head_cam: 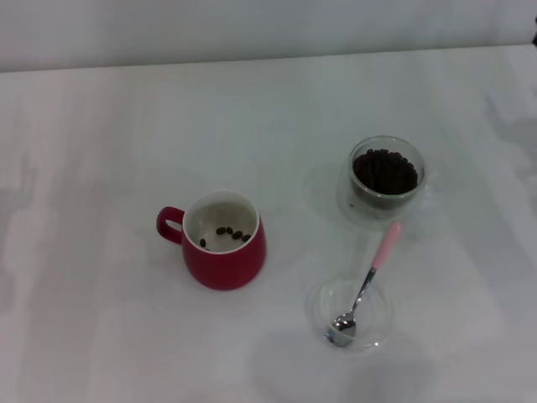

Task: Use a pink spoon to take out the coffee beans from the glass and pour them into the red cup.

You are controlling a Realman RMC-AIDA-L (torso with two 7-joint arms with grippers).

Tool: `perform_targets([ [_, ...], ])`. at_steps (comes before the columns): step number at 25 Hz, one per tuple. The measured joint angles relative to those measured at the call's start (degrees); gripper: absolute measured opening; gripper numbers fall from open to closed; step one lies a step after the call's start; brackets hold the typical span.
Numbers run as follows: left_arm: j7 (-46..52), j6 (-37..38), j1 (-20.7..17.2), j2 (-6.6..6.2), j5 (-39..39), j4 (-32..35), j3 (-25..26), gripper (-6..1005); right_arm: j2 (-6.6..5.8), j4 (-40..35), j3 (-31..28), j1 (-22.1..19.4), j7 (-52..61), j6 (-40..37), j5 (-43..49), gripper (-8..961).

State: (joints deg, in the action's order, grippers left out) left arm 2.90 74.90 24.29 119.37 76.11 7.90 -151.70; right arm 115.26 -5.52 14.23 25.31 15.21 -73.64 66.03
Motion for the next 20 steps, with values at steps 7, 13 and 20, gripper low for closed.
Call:
perform_targets([
  [7, 1.22, -4.95, 1.22, -0.12, 3.55, 0.04, 0.00, 668, 0.05, 0.15, 0.35, 3.55, -0.51, 8.52, -0.24, 874],
  [13, 5.33, -5.33, 1.79, -0.33, 5.95, -0.90, 0.04, 668, 0.04, 0.19, -0.08, 4.80, -0.55, 11.10, -0.28, 875],
  [20, 5.48, -8.39, 4.95, -0.30, 6.78, -1.99, 0.09, 668, 0.11, 0.80, -0.13, 5.75, -0.15, 14.23, -0.41, 874],
])
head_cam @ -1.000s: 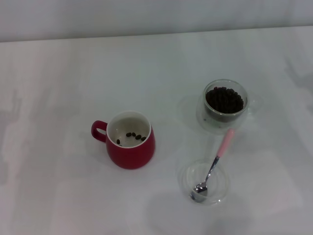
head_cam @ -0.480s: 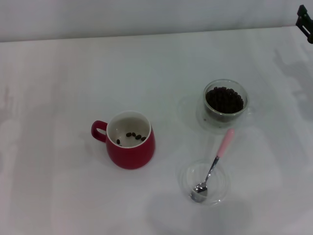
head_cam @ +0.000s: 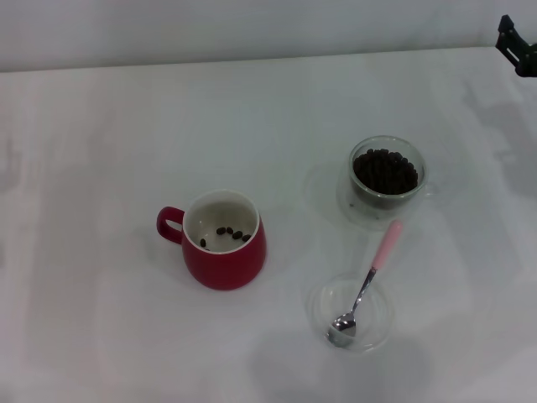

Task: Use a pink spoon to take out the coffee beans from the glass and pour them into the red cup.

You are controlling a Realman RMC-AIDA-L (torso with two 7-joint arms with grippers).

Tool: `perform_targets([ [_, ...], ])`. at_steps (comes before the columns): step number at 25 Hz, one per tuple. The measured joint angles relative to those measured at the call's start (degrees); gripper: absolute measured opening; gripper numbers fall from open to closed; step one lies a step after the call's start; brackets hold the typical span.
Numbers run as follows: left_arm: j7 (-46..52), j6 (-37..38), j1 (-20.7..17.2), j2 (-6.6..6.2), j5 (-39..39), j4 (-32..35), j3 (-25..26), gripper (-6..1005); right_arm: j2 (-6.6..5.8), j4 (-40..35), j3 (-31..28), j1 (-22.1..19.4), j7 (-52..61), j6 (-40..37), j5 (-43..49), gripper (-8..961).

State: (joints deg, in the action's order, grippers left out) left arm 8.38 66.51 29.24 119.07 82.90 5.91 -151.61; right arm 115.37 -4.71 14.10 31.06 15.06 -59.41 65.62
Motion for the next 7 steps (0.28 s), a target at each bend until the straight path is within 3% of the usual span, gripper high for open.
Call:
perform_targets([
  [7, -0.26, -2.49, 3.92, 0.02, 0.03, -0.39, -0.01, 668, 0.02, 1.44, -0.05, 0.77, -0.40, 1.33, -2.72, 874],
])
